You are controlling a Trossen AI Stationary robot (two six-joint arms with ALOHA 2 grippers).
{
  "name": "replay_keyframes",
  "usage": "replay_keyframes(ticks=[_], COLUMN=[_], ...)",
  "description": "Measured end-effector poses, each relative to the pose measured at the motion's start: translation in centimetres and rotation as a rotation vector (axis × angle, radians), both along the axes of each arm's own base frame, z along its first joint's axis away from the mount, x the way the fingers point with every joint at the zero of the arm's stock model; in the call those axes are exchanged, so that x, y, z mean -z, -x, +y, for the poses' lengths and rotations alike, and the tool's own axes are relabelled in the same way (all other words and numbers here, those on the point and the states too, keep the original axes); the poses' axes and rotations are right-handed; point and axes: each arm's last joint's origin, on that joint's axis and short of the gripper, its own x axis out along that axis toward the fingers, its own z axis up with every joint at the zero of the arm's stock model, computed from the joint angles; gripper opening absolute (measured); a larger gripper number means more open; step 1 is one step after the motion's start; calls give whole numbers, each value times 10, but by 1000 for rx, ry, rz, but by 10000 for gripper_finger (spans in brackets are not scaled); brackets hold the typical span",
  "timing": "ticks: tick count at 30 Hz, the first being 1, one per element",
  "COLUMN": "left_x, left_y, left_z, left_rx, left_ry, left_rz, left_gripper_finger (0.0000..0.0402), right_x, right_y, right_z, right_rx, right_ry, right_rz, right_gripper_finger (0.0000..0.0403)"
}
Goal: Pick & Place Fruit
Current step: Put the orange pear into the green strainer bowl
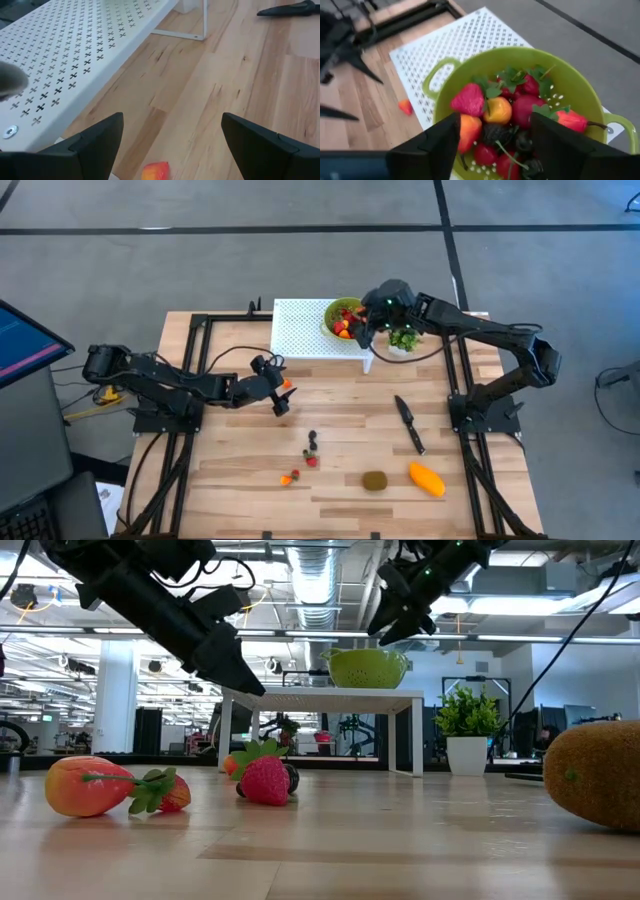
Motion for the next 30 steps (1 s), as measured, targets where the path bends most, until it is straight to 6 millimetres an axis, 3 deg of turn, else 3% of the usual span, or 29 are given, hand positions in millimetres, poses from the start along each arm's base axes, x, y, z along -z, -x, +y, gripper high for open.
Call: replay_keyframes(ticks=[2,5,7,21,25,30], left_x=[0,0,0,0,0,12], left_y=[0,0,0,-1,-1,-2], left_z=[0,0,0,-1,-1,5], left_rx=[0,0,0,51,110,153], left_ry=[0,0,0,-36,-79,-45], left_rz=[-1,-1,-2,28,72,158], left_gripper_finger=[333,333,333,333,333,317], right_x=[1,4,4,-2,-2,-2], right_y=[-1,-1,-1,-3,-3,-4], right_z=[4,8,9,3,3,5], right_rx=[-30,-59,-53,15,13,7], right_ry=[13,12,2,-21,-21,-21], right_rz=[26,63,53,-41,-41,-41], right_gripper_finger=[197,54,26,239,263,265])
